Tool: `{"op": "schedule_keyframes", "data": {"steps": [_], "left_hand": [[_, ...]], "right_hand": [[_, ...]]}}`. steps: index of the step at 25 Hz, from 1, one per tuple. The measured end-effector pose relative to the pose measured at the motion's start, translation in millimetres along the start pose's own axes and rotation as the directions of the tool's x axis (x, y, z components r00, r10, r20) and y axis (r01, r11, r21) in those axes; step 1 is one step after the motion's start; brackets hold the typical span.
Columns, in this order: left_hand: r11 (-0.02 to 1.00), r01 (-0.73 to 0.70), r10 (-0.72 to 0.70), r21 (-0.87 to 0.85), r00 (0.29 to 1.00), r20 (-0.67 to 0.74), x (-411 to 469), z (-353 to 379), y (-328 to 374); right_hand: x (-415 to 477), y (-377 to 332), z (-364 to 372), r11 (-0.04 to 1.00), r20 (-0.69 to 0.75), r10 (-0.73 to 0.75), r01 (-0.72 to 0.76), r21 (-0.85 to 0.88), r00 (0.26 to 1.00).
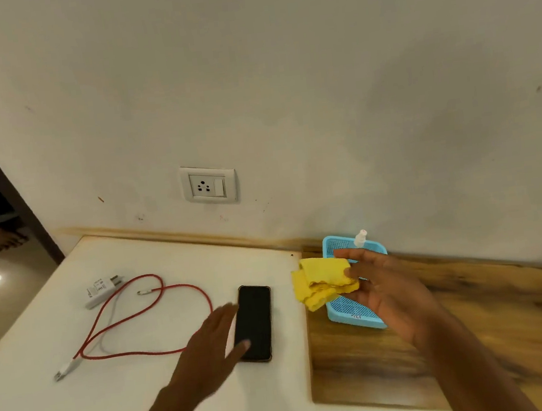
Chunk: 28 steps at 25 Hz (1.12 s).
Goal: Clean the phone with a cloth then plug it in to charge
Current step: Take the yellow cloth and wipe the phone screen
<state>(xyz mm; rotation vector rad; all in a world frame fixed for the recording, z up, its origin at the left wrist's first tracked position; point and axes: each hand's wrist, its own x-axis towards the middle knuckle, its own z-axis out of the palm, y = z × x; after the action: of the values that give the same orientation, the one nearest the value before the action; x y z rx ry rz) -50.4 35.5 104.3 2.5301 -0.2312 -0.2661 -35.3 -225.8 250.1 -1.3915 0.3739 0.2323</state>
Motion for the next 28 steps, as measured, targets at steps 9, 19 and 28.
{"op": "schedule_keyframes", "data": {"steps": [9,19,28], "left_hand": [[0.854,-0.297,0.221,-0.426,0.95,-0.22,-29,-99,112],[0.801,-0.262,0.204,-0.538,0.965,-0.165,-58,-114,118],[0.839,-0.39,0.211,-0.38,0.877,-0.433,-72,-134,137]], "right_hand": [[-53,-12,40,0.993,0.14,0.086,-0.097,0.071,0.986],[-74,-10,52,0.991,0.022,0.128,-0.128,-0.03,0.991],[-92,-10,50,0.984,0.092,0.009,0.008,-0.179,0.996]]}}
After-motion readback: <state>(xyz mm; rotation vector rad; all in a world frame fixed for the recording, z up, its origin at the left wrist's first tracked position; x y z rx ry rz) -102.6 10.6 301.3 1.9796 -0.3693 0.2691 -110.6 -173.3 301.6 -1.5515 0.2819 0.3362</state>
